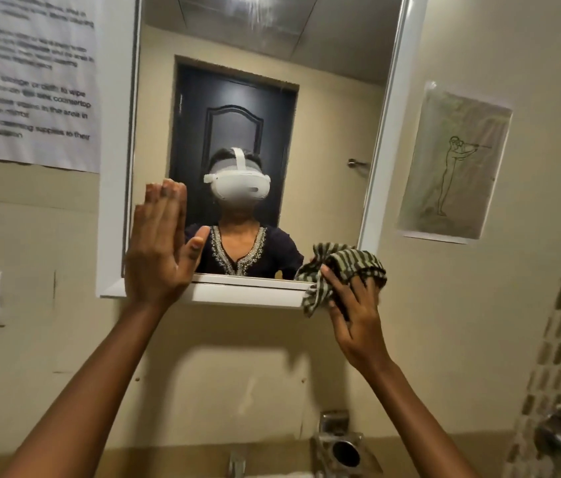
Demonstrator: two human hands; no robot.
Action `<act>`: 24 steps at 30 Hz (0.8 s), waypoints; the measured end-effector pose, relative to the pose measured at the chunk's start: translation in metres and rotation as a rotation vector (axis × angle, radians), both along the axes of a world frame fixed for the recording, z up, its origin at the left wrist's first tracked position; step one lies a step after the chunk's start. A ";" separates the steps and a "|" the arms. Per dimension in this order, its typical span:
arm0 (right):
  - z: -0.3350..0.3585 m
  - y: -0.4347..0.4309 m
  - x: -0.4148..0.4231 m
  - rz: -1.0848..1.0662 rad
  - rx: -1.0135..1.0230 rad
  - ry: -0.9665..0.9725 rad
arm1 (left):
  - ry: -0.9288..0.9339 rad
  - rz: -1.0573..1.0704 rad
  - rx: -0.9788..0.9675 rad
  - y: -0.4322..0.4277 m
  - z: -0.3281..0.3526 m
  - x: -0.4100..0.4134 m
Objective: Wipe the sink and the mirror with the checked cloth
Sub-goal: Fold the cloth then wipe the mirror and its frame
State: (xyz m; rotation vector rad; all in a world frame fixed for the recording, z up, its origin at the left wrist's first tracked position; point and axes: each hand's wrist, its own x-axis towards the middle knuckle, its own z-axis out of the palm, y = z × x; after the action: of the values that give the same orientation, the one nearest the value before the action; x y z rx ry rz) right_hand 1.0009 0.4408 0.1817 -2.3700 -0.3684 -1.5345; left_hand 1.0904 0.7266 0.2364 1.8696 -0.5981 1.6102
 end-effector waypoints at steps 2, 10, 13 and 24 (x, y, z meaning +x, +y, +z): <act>-0.010 0.012 0.007 -0.045 -0.074 -0.059 | 0.004 -0.022 0.002 0.000 0.001 -0.002; -0.021 0.047 0.026 -0.076 -0.544 -0.215 | -0.007 -0.052 -0.005 0.000 0.001 -0.005; -0.015 0.089 0.034 -0.022 -0.893 -0.123 | -0.012 -0.048 -0.001 -0.001 0.000 -0.003; 0.001 0.074 0.036 -0.104 -1.132 -0.212 | 0.069 -0.033 0.032 0.006 0.000 0.003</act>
State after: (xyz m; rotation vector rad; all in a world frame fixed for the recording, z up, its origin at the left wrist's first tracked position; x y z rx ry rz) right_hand 1.0374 0.5144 0.1824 -2.9868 -1.5200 -1.9376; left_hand 1.0932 0.7323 0.2359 1.9196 -0.6249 1.5174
